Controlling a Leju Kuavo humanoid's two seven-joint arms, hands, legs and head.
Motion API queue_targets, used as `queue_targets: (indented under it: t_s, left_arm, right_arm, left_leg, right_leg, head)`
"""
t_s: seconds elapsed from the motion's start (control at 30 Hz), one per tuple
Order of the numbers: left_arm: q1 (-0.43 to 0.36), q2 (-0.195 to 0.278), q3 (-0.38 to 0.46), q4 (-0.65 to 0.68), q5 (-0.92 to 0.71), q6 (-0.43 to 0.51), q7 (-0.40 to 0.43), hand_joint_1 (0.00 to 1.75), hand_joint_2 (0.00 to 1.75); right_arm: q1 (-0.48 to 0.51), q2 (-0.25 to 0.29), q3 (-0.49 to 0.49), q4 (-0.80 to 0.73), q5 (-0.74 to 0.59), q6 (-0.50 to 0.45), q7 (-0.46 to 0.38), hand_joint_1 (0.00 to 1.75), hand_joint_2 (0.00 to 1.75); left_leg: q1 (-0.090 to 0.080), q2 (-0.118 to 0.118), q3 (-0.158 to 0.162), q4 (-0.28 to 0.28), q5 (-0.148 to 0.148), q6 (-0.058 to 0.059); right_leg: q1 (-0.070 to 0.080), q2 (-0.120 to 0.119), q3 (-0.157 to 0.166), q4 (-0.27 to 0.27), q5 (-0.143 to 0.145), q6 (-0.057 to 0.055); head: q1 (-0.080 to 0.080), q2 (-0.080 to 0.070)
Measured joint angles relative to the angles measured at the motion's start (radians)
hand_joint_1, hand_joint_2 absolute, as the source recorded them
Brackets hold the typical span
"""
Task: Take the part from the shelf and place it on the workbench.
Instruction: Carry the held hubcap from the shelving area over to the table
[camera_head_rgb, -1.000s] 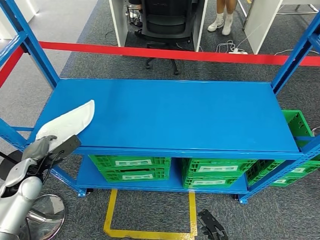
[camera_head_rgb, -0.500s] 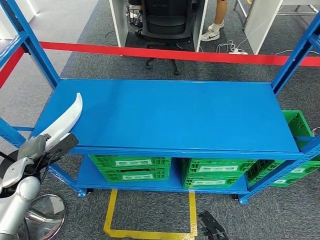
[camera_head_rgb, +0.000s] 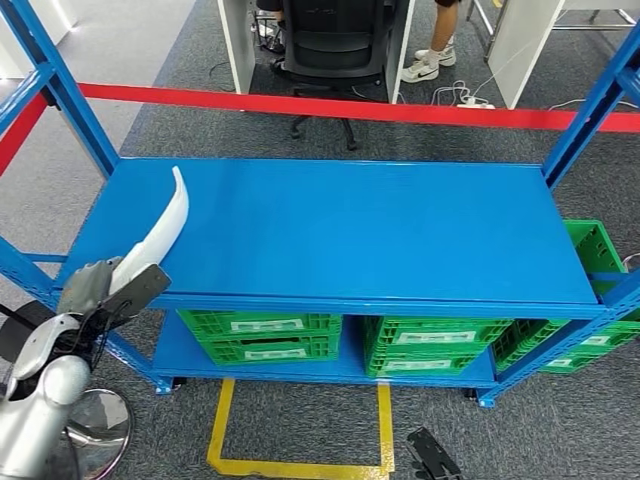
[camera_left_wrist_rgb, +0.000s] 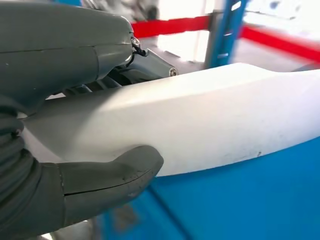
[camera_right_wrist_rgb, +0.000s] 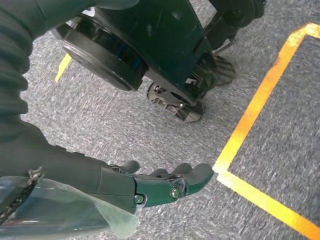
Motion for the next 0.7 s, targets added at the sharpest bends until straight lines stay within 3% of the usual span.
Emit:
queue_targets:
  t_s: [0.2, 0.3, 0.43, 0.57, 0.63, 0.7]
  left_arm:
    - [0.047, -0.03, -0.002, -0.092, 0.047, 0.031, -0.039, 1.75, 1.75]
    - [0.089, -0.046, -0.004, -0.153, 0.094, 0.086, -0.112, 1.75, 1.75]
    - [0.205, -0.1, -0.022, -0.305, 0.091, 0.191, -0.199, 1.75, 1.75]
    - [0.32, -0.123, -0.068, -0.446, 0.077, 0.317, -0.277, 1.75, 1.75]
    - [0.358, -0.123, -0.091, -0.492, 0.09, 0.383, -0.318, 1.75, 1.75]
    - [0.388, -0.121, -0.113, -0.52, 0.115, 0.439, -0.352, 1.75, 1.75]
  right_arm:
    - [0.021, -0.012, 0.0, -0.04, -0.009, -0.013, -0.001, 0.0, 1.75]
    - [0.033, -0.017, 0.0, -0.056, -0.031, -0.039, -0.014, 0.0, 1.75]
    - [0.065, -0.028, 0.0, -0.09, -0.078, -0.087, -0.063, 0.0, 1.75]
    - [0.087, -0.046, 0.0, -0.133, -0.11, -0.129, -0.091, 0.0, 1.75]
    - [0.093, -0.056, 0.001, -0.152, -0.121, -0.145, -0.097, 0.0, 1.75]
    - [0.098, -0.066, 0.002, -0.165, -0.133, -0.157, -0.1, 0.0, 1.75]
  left_leg:
    - [0.0, 0.0, 0.0, 0.0, 0.0, 0.0]
    - [-0.002, 0.0, -0.001, 0.002, -0.002, 0.002]
    - [-0.007, 0.001, -0.002, 0.006, -0.007, 0.01]
    - [-0.007, 0.001, -0.001, -0.003, 0.001, 0.024]
    - [-0.001, 0.001, 0.0, -0.018, 0.012, 0.036]
    - [0.001, -0.001, -0.005, -0.021, 0.018, 0.042]
  right_leg:
    - [0.0, 0.0, -0.001, 0.0, 0.0, 0.0]
    - [-0.002, 0.0, -0.001, -0.001, 0.001, 0.002]
    - [-0.006, 0.001, 0.0, -0.003, 0.001, 0.007]
    - [-0.009, 0.003, 0.002, -0.005, 0.0, 0.022]
    - [-0.008, 0.023, -0.019, 0.04, -0.042, 0.025]
    - [-0.008, 0.044, -0.071, 0.16, -0.111, 0.025]
  head:
    - [0.0, 0.0]
    - [0.0, 0.0]
    - [0.0, 0.0]
    - [0.0, 0.0]
    - [0.001, 0.0]
    - [0.003, 0.0]
